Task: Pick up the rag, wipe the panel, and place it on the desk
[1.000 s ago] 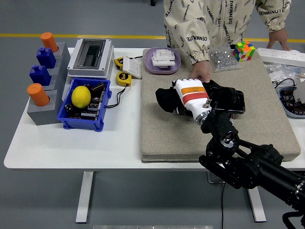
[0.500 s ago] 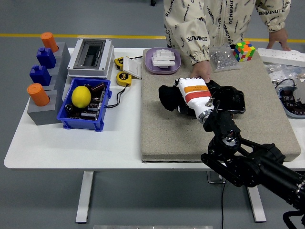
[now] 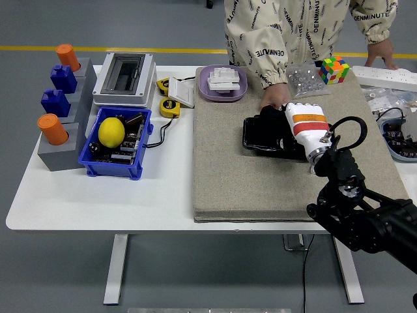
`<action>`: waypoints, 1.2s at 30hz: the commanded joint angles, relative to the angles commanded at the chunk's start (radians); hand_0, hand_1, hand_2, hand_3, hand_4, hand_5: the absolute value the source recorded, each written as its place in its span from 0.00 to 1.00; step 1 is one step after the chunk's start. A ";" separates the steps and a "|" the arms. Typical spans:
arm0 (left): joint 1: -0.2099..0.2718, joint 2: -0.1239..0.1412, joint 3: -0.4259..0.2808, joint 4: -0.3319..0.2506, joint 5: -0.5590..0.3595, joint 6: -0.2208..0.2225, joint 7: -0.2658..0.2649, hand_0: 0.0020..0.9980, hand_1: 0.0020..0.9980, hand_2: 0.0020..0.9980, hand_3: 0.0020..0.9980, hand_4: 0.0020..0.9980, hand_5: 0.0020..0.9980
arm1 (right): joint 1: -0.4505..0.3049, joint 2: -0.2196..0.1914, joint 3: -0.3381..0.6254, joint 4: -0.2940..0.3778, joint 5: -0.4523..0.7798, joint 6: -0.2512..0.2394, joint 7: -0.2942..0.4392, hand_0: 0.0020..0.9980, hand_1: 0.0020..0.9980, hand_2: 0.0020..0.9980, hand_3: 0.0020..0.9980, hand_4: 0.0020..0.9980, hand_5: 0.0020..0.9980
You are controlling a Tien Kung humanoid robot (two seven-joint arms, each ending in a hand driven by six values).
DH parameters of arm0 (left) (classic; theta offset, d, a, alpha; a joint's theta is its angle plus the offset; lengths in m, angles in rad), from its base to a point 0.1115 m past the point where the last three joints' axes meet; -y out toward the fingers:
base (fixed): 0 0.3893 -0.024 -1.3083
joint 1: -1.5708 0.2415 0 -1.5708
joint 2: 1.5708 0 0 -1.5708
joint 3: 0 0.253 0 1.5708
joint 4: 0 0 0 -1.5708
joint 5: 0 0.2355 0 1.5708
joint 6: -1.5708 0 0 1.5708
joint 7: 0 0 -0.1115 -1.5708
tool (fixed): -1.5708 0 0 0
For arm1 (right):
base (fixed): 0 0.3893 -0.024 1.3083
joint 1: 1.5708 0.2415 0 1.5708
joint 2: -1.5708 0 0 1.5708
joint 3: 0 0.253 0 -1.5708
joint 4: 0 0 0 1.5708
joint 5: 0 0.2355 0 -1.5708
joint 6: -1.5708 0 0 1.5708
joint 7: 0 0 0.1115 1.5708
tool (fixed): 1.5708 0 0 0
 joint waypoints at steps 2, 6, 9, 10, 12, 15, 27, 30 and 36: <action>0.001 0.000 -0.001 0.001 0.000 0.000 0.000 0.61 0.64 0.64 0.56 0.63 0.45 | -0.009 -0.018 0.020 -0.004 -0.003 0.001 0.001 0.31 0.41 0.45 0.47 0.93 0.04; 0.002 -0.001 -0.003 0.000 0.001 0.000 0.000 0.60 0.64 0.64 0.56 0.63 0.45 | -0.026 -0.054 0.058 -0.008 -0.011 0.002 0.001 0.31 0.42 0.45 0.47 0.93 0.04; 0.002 -0.001 -0.004 0.000 0.001 0.000 0.000 0.60 0.64 0.64 0.56 0.63 0.45 | -0.040 -0.084 0.082 -0.013 -0.015 0.003 0.001 0.31 0.42 0.45 0.47 0.93 0.04; 0.002 -0.001 -0.004 0.000 0.001 0.000 0.000 0.60 0.64 0.64 0.56 0.63 0.45 | -0.044 -0.094 0.090 -0.015 -0.016 0.004 0.002 0.31 0.42 0.45 0.47 0.93 0.04; 0.002 0.000 -0.004 0.000 0.001 0.000 0.000 0.60 0.64 0.64 0.56 0.63 0.45 | -0.054 -0.114 0.104 -0.020 -0.019 0.006 0.002 0.31 0.42 0.45 0.47 0.93 0.04; 0.004 0.000 -0.005 0.000 0.001 0.000 0.000 0.60 0.64 0.64 0.56 0.63 0.45 | -0.070 -0.141 0.125 -0.023 -0.023 0.008 0.002 0.31 0.42 0.45 0.47 0.93 0.04; 0.005 0.001 -0.002 -0.001 0.002 0.000 0.000 0.60 0.64 0.64 0.56 0.63 0.45 | -0.132 -0.218 0.219 -0.020 -0.043 0.012 0.002 0.31 0.41 0.45 0.47 0.93 0.04; 0.008 0.001 -0.003 0.000 0.002 0.001 0.000 0.60 0.64 0.64 0.56 0.63 0.45 | -0.134 -0.219 0.231 -0.022 -0.045 0.012 0.001 0.31 0.42 0.45 0.47 0.93 0.04; 0.005 -0.002 -0.002 -0.002 0.001 -0.001 0.000 0.60 0.64 0.64 0.56 0.63 0.45 | -0.134 -0.208 0.256 -0.018 -0.048 0.013 0.001 0.31 0.42 0.45 0.47 0.93 0.04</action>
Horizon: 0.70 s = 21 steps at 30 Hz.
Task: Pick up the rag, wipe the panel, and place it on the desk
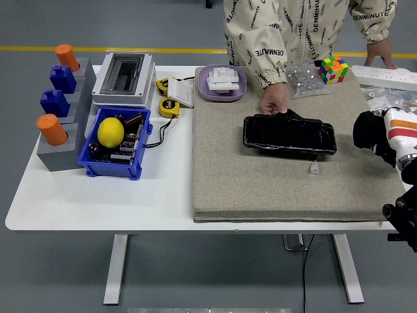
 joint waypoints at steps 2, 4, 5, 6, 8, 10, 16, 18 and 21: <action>0.000 0.000 -0.002 -0.001 0.001 0.000 0.000 0.60 0.64 0.64 0.56 0.63 0.45 | -0.003 0.002 0.014 0.005 -0.002 0.001 -0.001 0.31 0.42 0.45 0.47 0.93 0.04; 0.001 0.001 -0.004 0.001 0.003 0.001 0.000 0.60 0.64 0.64 0.56 0.63 0.45 | -0.006 0.004 0.031 0.010 -0.003 0.003 -0.002 0.31 0.42 0.45 0.47 0.93 0.04; 0.002 0.001 -0.004 0.001 0.003 0.001 0.000 0.60 0.64 0.64 0.56 0.63 0.45 | -0.006 0.004 0.036 0.012 -0.002 0.004 -0.003 0.31 0.42 0.45 0.47 0.93 0.04; 0.003 0.002 -0.005 0.002 0.003 0.001 0.000 0.60 0.64 0.64 0.56 0.63 0.45 | -0.009 0.004 0.046 0.018 0.005 0.010 -0.006 0.31 0.42 0.45 0.47 0.93 0.04; 0.005 0.002 -0.006 0.003 0.004 0.001 0.000 0.60 0.64 0.64 0.56 0.63 0.45 | -0.014 0.003 0.065 0.030 0.025 0.024 -0.012 0.32 0.42 0.46 0.49 0.95 0.06; 0.006 0.002 -0.007 0.003 0.004 0.001 0.000 0.60 0.64 0.64 0.56 0.63 0.45 | -0.023 0.002 0.093 0.050 0.058 0.047 -0.024 0.32 0.42 0.46 0.49 0.95 0.06; 0.003 0.000 -0.005 0.001 0.003 0.000 0.000 0.60 0.64 0.64 0.56 0.63 0.45 | -0.051 0.006 0.159 0.090 0.151 0.073 -0.046 0.34 0.44 0.48 0.50 0.91 0.14; 0.001 0.001 -0.005 0.001 0.003 0.001 0.000 0.60 0.64 0.64 0.56 0.63 0.45 | -0.058 0.007 0.178 0.101 0.192 0.087 -0.056 0.34 0.44 0.48 0.50 0.91 0.14; 0.000 0.001 -0.006 0.001 0.004 0.001 0.000 0.60 0.64 0.64 0.56 0.63 0.45 | -0.064 0.005 0.195 0.114 0.232 0.100 -0.064 0.38 0.45 0.49 0.50 0.83 0.28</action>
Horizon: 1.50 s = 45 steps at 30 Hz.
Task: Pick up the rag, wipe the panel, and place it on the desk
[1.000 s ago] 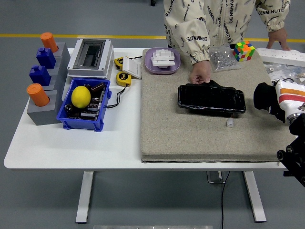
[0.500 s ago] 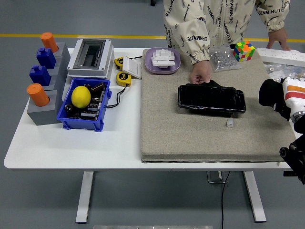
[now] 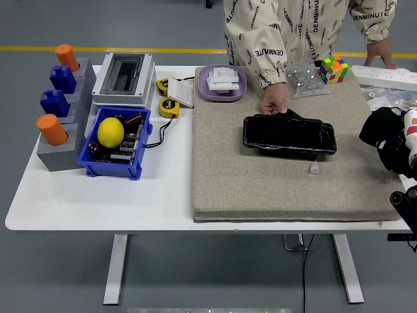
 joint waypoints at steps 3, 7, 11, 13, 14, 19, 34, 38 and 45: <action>0.000 0.000 -0.001 0.000 0.001 0.000 0.000 0.60 0.64 0.64 0.56 0.63 0.45 | -0.005 -0.003 0.011 0.014 0.039 0.017 -0.008 0.38 0.45 0.49 0.50 0.83 0.28; 0.002 -0.001 -0.001 0.001 0.000 0.000 0.000 0.60 0.64 0.64 0.56 0.63 0.45 | -0.009 -0.005 0.024 0.038 0.068 0.058 -0.015 0.42 0.47 0.52 0.51 0.86 0.43; 0.002 -0.001 -0.002 0.001 0.002 0.002 0.000 0.60 0.64 0.64 0.56 0.63 0.45 | -0.011 -0.006 0.033 0.049 0.074 0.088 -0.011 0.53 0.54 0.63 0.54 0.99 0.54; 0.002 -0.001 -0.002 0.001 0.002 0.003 0.000 0.60 0.64 0.64 0.56 0.63 0.45 | -0.011 -0.007 0.036 0.052 0.075 0.099 -0.006 0.53 0.54 0.63 0.54 0.99 0.54; 0.002 -0.001 -0.002 0.001 0.002 0.003 0.000 0.60 0.64 0.64 0.56 0.63 0.45 | -0.011 -0.007 0.037 0.053 0.075 0.102 -0.005 0.53 0.54 0.63 0.54 0.99 0.54; 0.002 -0.002 -0.002 0.001 0.001 0.004 0.000 0.60 0.64 0.64 0.56 0.63 0.45 | -0.010 -0.008 0.039 0.053 0.074 0.124 0.008 0.59 0.59 0.68 0.60 1.00 0.60; -0.001 -0.002 0.003 0.003 -0.002 0.006 -0.001 0.60 0.64 0.64 0.56 0.63 0.45 | -0.013 -0.020 0.070 0.074 0.076 0.105 0.061 0.70 0.68 0.76 0.77 1.00 0.71; -0.001 -0.003 0.004 0.003 -0.002 0.005 -0.001 0.60 0.64 0.64 0.56 0.63 0.45 | -0.017 -0.023 0.079 0.087 0.074 0.095 0.063 0.70 0.68 0.76 0.77 1.00 0.71; -0.001 -0.002 0.009 0.002 -0.002 0.006 -0.001 0.60 0.64 0.64 0.56 0.63 0.45 | -0.026 -0.023 0.087 0.106 0.075 0.082 0.065 0.69 0.68 0.76 0.76 1.00 0.72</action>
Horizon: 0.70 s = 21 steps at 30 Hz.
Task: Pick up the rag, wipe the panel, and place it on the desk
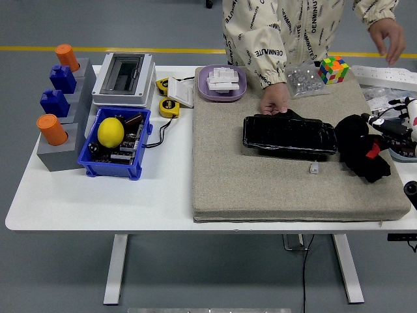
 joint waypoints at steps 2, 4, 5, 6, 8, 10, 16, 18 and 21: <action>-0.001 0.001 0.003 0.001 0.000 0.003 0.000 0.60 0.64 0.64 0.56 0.63 0.45 | -0.004 0.002 0.002 0.005 0.001 -0.003 -0.001 0.69 0.68 0.76 0.76 1.00 0.73; -0.002 0.002 0.007 0.003 -0.001 0.004 0.001 0.60 0.64 0.64 0.56 0.63 0.45 | -0.009 0.004 0.005 0.009 0.002 -0.008 -0.001 0.69 0.68 0.76 0.76 1.00 0.73; -0.004 0.006 0.018 0.004 -0.005 0.005 0.001 0.60 0.64 0.64 0.56 0.63 0.45 | -0.015 0.007 0.008 0.012 0.003 -0.011 0.000 0.69 0.68 0.76 0.76 1.00 0.73; -0.005 0.008 0.025 0.005 -0.007 0.006 0.001 0.60 0.64 0.64 0.56 0.63 0.45 | -0.019 0.010 0.011 0.013 0.004 -0.013 0.000 0.69 0.68 0.76 0.76 1.00 0.73; -0.009 0.015 0.048 0.006 -0.015 0.007 0.001 0.60 0.64 0.64 0.56 0.63 0.45 | -0.028 0.014 0.014 0.015 0.006 -0.016 0.001 0.69 0.68 0.76 0.76 1.00 0.73; -0.013 0.019 0.065 0.006 -0.023 0.008 0.002 0.60 0.64 0.64 0.56 0.63 0.45 | -0.035 0.018 0.014 0.015 0.008 -0.017 0.002 0.69 0.68 0.76 0.76 1.00 0.73; -0.020 0.024 0.110 0.008 -0.042 0.014 0.004 0.61 0.64 0.71 0.56 0.63 0.45 | -0.044 0.027 0.004 0.019 0.012 -0.018 0.003 0.69 0.68 0.75 0.76 1.00 0.73; -0.022 0.024 0.121 0.008 -0.044 0.016 0.004 0.61 0.64 0.71 0.56 0.63 0.45 | -0.046 0.029 0.002 0.021 0.013 -0.018 0.003 0.69 0.68 0.75 0.76 1.00 0.73; -0.024 0.025 0.129 0.007 -0.044 0.017 0.002 0.61 0.64 0.75 0.56 0.63 0.45 | -0.048 0.032 -0.001 0.024 0.014 -0.018 0.004 0.69 0.68 0.75 0.76 1.00 0.73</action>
